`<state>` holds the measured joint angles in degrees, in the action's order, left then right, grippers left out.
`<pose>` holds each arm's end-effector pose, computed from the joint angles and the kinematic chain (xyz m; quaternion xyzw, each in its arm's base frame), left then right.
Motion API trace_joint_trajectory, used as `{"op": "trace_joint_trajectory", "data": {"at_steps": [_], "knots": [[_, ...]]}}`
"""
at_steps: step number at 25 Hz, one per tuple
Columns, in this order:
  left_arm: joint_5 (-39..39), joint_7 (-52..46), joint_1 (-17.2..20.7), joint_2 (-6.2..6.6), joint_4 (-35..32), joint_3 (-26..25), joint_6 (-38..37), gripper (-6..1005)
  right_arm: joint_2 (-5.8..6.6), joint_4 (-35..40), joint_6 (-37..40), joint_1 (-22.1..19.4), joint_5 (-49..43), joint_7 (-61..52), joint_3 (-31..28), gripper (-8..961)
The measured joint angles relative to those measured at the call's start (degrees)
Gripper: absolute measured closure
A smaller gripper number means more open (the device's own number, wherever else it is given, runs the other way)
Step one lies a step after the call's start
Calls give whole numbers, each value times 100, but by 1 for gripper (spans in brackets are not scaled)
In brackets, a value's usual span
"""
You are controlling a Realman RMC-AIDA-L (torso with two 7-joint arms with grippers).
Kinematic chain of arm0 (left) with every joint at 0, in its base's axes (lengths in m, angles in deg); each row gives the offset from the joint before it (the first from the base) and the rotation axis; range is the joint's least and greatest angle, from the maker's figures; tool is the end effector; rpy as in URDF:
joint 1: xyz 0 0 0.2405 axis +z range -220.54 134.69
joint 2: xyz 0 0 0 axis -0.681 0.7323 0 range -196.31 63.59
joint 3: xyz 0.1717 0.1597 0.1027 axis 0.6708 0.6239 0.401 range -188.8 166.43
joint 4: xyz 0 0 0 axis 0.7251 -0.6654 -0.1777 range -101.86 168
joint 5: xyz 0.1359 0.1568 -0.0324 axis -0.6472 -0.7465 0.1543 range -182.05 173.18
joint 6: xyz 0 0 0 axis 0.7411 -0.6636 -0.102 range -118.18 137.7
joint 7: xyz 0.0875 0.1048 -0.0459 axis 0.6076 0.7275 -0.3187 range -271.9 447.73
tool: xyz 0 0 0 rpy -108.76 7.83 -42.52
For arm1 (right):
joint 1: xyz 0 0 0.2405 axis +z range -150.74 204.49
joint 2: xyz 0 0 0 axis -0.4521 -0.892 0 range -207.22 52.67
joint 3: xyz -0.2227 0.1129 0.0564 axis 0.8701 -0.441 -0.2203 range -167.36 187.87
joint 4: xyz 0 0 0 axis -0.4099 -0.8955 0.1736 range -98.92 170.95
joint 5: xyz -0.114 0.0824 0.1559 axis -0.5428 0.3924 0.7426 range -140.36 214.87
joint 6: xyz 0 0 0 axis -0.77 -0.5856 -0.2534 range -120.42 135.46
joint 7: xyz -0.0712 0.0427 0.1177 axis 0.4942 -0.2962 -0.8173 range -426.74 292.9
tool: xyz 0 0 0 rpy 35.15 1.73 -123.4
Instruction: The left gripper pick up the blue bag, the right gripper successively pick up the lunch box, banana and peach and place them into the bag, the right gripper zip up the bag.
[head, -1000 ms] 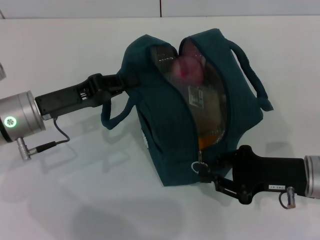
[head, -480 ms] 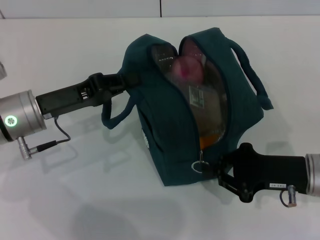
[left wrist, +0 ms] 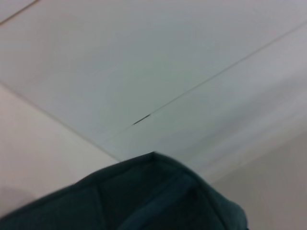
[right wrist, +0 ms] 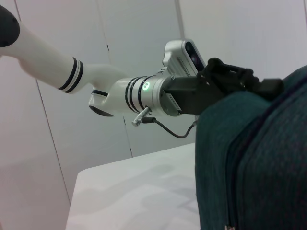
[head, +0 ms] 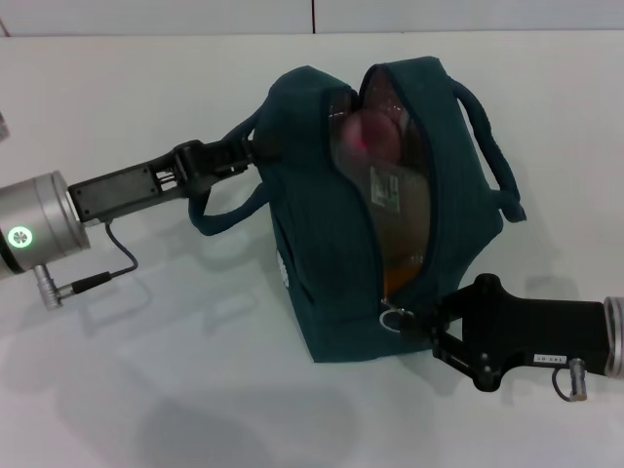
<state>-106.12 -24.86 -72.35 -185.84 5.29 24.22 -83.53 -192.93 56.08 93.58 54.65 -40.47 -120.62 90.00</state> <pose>-0.2527 0.3198 -0.0027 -0.7518 -0.5148 -0.4121 0.0048 0.2552 0.2785 -0.0630 -0.9505 0.0964 0.2906 0.0540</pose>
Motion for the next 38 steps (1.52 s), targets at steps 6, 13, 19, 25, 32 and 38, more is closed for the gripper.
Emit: {"op": "trace_joint_trajectory", "data": {"at_steps": [6,13,19,25,32,38], "knots": [[424,597,141,-3,19,-31,-49,666,1,318,73,-166,130,1,-3,943],[1061,1246,363,7,49,-59,-23,496,22,812,513,-445,163,-10,-206,941],[1410,1713,433,-13,105,-55,-29,211,16,1047,768,-524,279,-10,-559,940],[1559,2004,424,-1,266,-61,-28,109,-22,1087,537,-277,653,-144,-538,939],[1560,2017,450,-3,271,-55,-27,110,-44,932,431,-151,678,-254,-237,937],[1564,2022,490,-7,274,-50,-27,110,0,1079,544,-204,942,-513,-217,936]]}}
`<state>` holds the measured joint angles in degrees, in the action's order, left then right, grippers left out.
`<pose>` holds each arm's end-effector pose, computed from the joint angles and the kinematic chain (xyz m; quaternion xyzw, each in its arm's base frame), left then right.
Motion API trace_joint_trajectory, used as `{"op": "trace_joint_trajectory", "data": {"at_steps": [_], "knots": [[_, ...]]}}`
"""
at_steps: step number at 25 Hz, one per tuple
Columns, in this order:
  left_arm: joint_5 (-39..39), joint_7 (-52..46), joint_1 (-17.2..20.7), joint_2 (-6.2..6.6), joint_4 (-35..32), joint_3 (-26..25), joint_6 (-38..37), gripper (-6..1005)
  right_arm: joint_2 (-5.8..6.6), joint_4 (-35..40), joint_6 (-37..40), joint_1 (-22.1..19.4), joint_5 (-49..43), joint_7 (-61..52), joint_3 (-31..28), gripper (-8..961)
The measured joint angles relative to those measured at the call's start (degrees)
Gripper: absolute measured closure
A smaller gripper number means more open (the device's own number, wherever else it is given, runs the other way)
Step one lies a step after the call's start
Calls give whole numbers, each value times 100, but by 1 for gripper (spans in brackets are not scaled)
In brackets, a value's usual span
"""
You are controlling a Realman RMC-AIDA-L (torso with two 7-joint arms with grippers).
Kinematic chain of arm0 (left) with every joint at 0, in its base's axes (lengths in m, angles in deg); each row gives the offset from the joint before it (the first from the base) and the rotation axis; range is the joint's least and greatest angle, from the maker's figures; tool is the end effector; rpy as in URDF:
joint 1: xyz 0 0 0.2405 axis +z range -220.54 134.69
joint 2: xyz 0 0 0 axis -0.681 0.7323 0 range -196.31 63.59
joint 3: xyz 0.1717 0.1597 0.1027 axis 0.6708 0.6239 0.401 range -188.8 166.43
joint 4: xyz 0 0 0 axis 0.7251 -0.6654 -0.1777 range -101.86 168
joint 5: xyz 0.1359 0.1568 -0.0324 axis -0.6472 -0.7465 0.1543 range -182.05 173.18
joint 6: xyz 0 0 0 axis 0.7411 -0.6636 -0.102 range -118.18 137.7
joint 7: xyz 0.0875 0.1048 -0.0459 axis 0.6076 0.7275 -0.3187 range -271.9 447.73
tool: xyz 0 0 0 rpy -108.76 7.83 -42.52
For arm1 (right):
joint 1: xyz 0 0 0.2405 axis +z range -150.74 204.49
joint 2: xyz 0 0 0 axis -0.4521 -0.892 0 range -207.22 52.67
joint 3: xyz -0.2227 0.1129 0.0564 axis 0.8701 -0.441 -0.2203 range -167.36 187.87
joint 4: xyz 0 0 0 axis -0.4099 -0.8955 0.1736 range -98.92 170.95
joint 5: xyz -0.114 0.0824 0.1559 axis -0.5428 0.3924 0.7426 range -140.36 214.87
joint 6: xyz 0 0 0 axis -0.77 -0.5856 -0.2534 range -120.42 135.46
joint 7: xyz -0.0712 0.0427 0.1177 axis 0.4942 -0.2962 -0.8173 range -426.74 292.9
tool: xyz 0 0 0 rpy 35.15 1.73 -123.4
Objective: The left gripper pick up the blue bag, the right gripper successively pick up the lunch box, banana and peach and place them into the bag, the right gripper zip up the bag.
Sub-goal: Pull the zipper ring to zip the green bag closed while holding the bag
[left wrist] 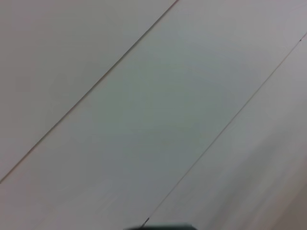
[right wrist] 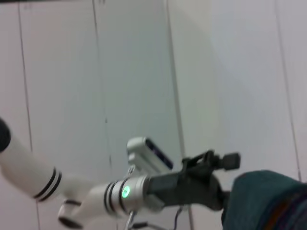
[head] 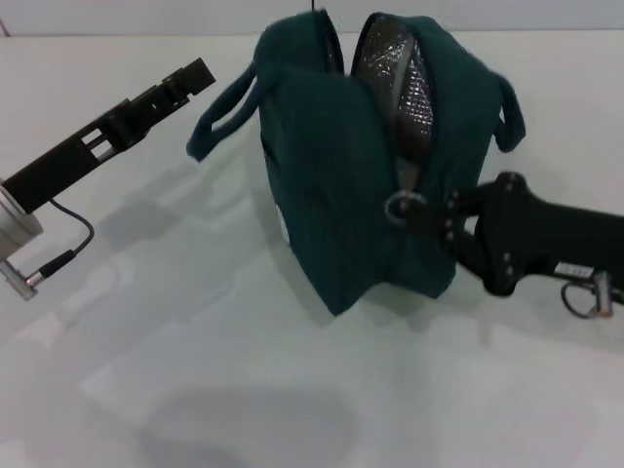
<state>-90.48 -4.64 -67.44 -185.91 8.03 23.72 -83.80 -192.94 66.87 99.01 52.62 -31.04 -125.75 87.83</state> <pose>-0.2701 0.3117 0.0221 -0.7431 -0.4022 -0.5169 0.1377 0.2143 0.2996 -0.0236 -0.9108 0.0619 0.3990 0.0861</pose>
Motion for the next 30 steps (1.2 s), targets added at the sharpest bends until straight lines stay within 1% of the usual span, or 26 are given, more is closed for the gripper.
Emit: {"op": "trace_joint_trajectory", "data": {"at_steps": [3,6,10,12,15,19,22,24,27,29,30], "knots": [[-2,100,27,1,2,3,-5,109,20,29,-36,78,72,-132,4,936],[14,243,101,6,7,-7,-11,109,-16,22,-148,215,59,-226,108,935],[69,350,209,20,-3,-14,-14,109,-56,-36,-604,596,102,-565,321,934],[58,387,265,36,-33,-14,-8,109,-57,-94,-775,707,109,-654,435,934],[64,463,473,89,-50,-13,10,109,-56,-87,-1032,803,369,-648,725,933],[173,518,768,124,-81,-14,20,110,-55,-180,-1423,1096,806,-719,1326,932],[156,511,935,126,-135,1,17,110,-53,-36,-1341,1067,894,-813,1451,932],[104,512,1031,128,-146,17,5,110,-38,292,-1263,959,1009,-966,1457,932],[-7,518,1074,120,-150,38,-11,110,-8,636,-1191,832,1055,-1193,1459,931],[-47,500,1080,110,-150,41,-18,110,-3,666,-1169,810,1054,-1263,1453,931],[-54,489,1086,103,-150,42,-21,109,0,661,-1133,787,1054,-1486,1440,930]]}}
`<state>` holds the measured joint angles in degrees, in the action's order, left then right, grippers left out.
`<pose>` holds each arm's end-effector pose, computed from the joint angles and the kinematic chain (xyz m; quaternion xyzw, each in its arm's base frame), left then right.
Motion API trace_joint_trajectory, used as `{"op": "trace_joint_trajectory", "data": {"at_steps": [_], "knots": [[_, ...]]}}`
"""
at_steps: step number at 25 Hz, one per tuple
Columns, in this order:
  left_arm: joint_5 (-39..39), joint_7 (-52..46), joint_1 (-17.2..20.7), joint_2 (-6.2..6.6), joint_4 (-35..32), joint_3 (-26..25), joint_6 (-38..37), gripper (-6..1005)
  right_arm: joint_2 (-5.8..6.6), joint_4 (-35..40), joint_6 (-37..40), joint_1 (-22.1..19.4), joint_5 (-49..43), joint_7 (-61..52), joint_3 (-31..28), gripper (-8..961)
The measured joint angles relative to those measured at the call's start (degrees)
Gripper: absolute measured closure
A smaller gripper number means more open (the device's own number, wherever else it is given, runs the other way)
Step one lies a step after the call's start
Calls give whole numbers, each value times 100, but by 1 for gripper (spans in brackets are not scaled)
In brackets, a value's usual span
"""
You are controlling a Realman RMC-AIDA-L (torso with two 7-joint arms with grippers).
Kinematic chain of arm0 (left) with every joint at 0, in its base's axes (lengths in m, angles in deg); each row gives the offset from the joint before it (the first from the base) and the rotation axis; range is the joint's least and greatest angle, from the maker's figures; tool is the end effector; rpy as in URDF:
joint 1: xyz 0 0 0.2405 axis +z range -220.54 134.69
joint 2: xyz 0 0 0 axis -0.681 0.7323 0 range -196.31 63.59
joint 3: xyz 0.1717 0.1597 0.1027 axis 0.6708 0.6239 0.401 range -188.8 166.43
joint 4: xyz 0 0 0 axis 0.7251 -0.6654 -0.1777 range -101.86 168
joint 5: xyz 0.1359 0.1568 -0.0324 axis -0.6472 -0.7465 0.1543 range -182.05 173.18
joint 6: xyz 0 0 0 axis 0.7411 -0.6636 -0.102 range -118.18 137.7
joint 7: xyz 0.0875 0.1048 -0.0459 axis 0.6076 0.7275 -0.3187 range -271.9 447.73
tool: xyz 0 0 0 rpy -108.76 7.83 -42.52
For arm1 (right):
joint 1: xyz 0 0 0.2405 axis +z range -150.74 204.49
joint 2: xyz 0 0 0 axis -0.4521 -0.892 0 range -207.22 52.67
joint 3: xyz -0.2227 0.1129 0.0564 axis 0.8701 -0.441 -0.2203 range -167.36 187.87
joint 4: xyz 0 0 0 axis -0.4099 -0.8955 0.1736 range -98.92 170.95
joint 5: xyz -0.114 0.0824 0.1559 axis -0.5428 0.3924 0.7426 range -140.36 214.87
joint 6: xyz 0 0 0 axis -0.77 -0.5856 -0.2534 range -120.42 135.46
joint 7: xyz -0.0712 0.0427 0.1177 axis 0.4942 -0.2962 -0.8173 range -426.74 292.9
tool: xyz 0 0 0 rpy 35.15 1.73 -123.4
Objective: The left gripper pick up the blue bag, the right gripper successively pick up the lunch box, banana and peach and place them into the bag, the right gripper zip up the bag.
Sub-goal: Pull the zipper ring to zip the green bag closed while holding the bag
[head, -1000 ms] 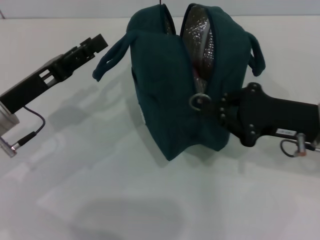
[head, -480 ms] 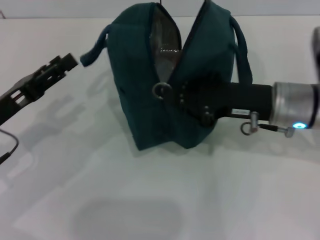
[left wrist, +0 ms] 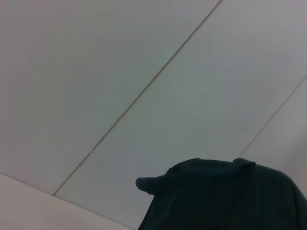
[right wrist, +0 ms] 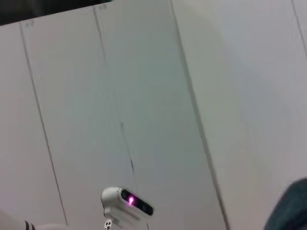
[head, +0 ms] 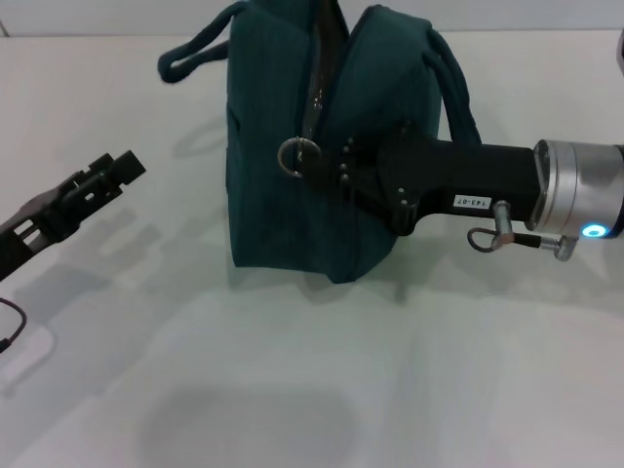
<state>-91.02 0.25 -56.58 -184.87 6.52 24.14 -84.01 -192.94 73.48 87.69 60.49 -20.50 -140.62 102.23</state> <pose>-0.3259 0.2576 0.0313 -0.7356 -0.4279 -0.4808 0.2116 0.1416 0.3325 -0.0455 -0.9127 0.1020 0.3952 0.0182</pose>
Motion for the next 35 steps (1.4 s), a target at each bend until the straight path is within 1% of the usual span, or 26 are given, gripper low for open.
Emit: {"op": "trace_joint_trajectory", "data": {"at_steps": [9,15,18,25,30,32,33,35], "knots": [[-5,-7,-66,-11,0,-13,-9,109,10,-307,73,-343,-229,-236,32,929],[-7,-28,-179,12,0,-11,11,110,24,-491,514,-461,-265,-284,66,927],[-7,-29,-226,18,0,-5,16,110,72,-516,739,-523,-314,-347,73,927],[-8,-95,-262,24,1,1,11,110,167,-626,993,-613,-699,-703,49,925],[-8,-116,-275,20,7,1,0,109,235,-779,1037,-709,-720,-753,49,924],[-8,-117,-279,12,10,4,-1,109,235,-779,1037,-709,-720,-753,49,924],[-8,-118,-281,8,11,6,-1,109,267,-931,1041,-724,-745,-759,54,924],[-12,-119,-288,4,22,9,-1,110,278,-991,1041,-729,-865,-758,52,923]]}}
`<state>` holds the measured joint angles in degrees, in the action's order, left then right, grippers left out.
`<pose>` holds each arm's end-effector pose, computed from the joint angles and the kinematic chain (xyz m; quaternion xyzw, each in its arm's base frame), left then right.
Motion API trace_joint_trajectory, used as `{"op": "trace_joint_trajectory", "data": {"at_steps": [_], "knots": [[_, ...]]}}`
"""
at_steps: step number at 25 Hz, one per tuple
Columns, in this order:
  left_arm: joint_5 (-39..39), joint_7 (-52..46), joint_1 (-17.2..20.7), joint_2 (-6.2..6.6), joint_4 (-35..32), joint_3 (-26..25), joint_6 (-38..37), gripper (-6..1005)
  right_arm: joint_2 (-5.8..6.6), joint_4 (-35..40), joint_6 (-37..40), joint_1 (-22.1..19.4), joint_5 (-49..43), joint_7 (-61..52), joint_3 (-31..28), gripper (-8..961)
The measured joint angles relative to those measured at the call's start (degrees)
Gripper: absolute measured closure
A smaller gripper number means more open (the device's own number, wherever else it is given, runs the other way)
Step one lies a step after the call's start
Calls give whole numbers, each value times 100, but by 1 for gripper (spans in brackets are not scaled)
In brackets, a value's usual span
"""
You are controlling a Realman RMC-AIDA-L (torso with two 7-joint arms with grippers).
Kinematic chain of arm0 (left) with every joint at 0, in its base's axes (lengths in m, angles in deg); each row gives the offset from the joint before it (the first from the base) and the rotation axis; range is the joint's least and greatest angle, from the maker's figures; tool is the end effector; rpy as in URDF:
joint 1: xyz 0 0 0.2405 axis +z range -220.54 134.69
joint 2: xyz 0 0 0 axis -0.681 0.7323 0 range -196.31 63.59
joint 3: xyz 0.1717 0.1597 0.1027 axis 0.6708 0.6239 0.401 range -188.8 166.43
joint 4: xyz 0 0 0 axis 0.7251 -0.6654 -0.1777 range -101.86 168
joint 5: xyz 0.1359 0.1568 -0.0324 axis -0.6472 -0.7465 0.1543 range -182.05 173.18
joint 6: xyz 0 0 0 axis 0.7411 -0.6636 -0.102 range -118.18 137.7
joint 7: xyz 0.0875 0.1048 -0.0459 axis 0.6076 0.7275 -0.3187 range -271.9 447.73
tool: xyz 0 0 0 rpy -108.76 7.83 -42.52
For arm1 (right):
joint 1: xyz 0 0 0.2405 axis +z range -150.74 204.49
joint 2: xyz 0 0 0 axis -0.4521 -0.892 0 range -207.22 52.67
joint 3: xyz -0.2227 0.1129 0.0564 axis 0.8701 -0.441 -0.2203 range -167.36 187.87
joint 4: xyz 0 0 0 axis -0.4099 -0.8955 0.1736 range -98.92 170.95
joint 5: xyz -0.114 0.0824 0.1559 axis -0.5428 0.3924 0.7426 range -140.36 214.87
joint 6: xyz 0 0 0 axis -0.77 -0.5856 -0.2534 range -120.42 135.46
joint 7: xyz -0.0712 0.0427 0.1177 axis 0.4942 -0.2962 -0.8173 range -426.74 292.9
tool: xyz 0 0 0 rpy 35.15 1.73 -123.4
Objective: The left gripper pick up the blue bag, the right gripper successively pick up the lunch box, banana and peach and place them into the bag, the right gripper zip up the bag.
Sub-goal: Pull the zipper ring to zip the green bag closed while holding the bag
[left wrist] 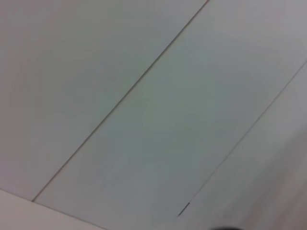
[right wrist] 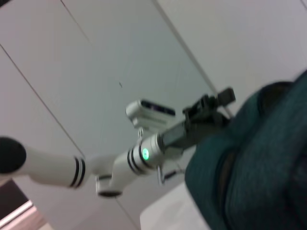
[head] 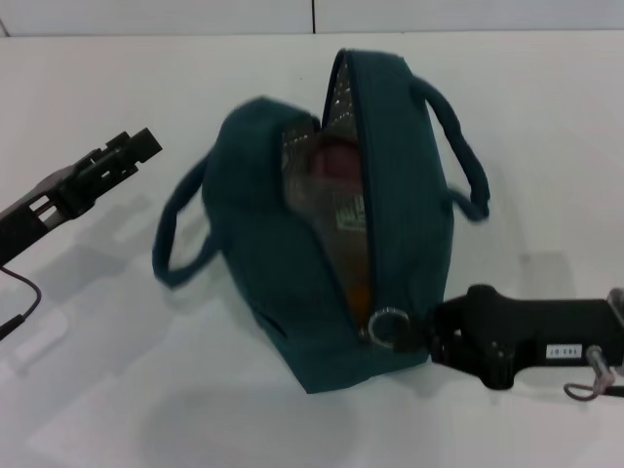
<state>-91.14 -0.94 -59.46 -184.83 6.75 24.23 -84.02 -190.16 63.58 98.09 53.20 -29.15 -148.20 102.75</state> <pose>-0.3127 0.2731 0.0304 -0.7419 -0.4186 -0.4871 0.1926 0.2309 0.2724 -0.0480 0.9089 -0.2548 -0.3228 0.0695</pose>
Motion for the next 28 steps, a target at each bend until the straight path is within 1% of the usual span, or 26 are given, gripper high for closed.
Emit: {"op": "trace_joint_trajectory", "data": {"at_steps": [5,9,12,14,18,20,24,28], "knots": [[-69,0,-35,-23,14,1,0,111,-26,-37,-69,-7,-411,-2,-13,922],[-123,4,-75,-34,31,1,4,113,-51,-88,-120,-36,-525,-2,-15,922],[-129,13,-79,-36,31,1,6,113,-59,-56,-36,-190,-527,45,-244,921],[-132,25,-79,-36,31,1,6,113,-81,-25,129,-290,-527,139,-515,921],[-135,44,-78,-36,31,1,8,114,-132,20,243,-333,-529,216,-794,920],[-136,57,-81,-36,31,1,11,114,-152,105,248,-335,-524,225,-816,919],[-175,107,-87,-36,29,5,21,115,-221,538,150,-329,-484,274,-825,919],[-220,163,-120,-38,25,0,44,115,-292,913,-249,-130,-413,284,-831,918]]}}
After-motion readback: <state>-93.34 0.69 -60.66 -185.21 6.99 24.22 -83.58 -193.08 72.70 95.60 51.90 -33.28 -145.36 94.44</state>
